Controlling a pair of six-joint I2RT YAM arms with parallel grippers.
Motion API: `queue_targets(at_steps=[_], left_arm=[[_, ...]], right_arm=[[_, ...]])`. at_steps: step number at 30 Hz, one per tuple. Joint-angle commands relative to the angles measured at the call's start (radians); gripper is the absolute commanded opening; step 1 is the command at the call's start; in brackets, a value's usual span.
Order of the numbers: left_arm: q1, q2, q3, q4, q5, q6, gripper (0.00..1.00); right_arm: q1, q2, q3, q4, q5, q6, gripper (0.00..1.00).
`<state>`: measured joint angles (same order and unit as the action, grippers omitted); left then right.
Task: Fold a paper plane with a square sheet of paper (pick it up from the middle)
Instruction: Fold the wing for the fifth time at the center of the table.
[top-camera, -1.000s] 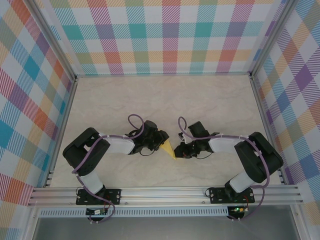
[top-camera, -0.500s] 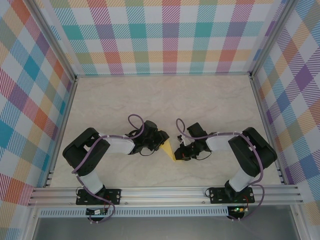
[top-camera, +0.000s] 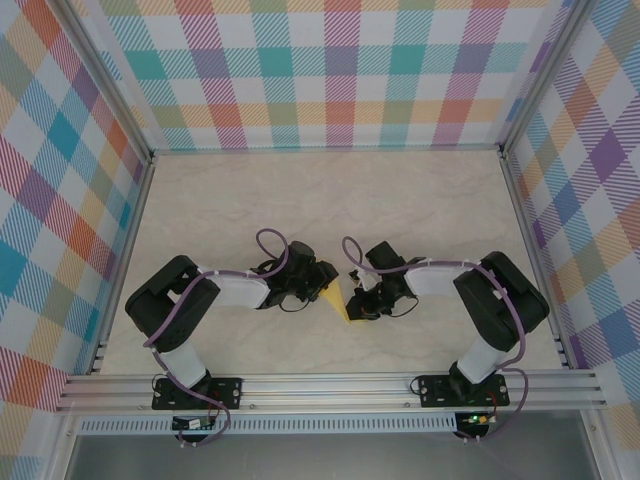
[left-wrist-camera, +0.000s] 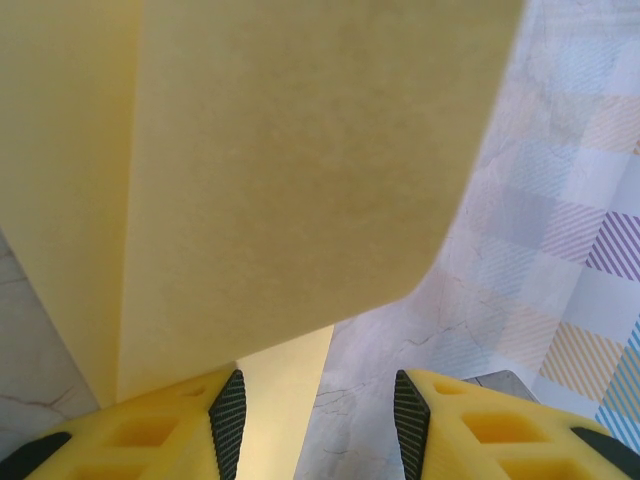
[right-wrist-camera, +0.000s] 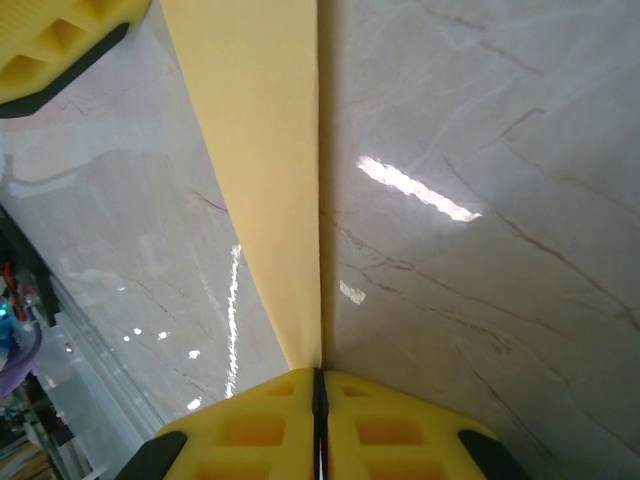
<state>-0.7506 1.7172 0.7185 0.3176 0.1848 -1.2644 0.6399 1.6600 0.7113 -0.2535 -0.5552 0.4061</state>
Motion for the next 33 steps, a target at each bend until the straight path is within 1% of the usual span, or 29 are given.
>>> queue_targets(at_steps=[1, 5, 7, 12, 16, 20, 24, 33], left_arm=[[-0.003, 0.0, -0.024, -0.089, -0.033, 0.001, 0.46], [-0.004, 0.001, -0.024, -0.089, -0.033, 0.001, 0.46], [-0.004, 0.0, -0.024, -0.089, -0.033, 0.004, 0.46], [-0.003, -0.007, -0.027, -0.098, -0.037, 0.008, 0.46], [-0.004, -0.01, -0.028, -0.101, -0.035, 0.011, 0.46], [-0.004, -0.013, -0.032, -0.106, -0.041, 0.014, 0.46], [-0.003, -0.011, -0.031, -0.101, -0.041, 0.014, 0.46], [-0.003, -0.015, -0.033, -0.1, -0.042, 0.015, 0.46]], right_arm=[[0.058, 0.032, -0.012, -0.129, 0.122, 0.005, 0.11], [0.061, -0.031, -0.024, -0.143, 0.154, 0.015, 0.13], [0.061, -0.078, -0.03, -0.145, 0.156, 0.017, 0.17], [0.05, -0.194, -0.016, -0.116, 0.126, 0.072, 0.17], [0.025, -0.241, -0.009, -0.025, 0.105, 0.153, 0.16], [-0.006, -0.201, -0.015, 0.134, 0.029, 0.244, 0.16], [-0.009, -0.127, 0.007, 0.232, -0.044, 0.309, 0.16], [-0.015, -0.04, 0.001, 0.347, -0.109, 0.392, 0.17]])
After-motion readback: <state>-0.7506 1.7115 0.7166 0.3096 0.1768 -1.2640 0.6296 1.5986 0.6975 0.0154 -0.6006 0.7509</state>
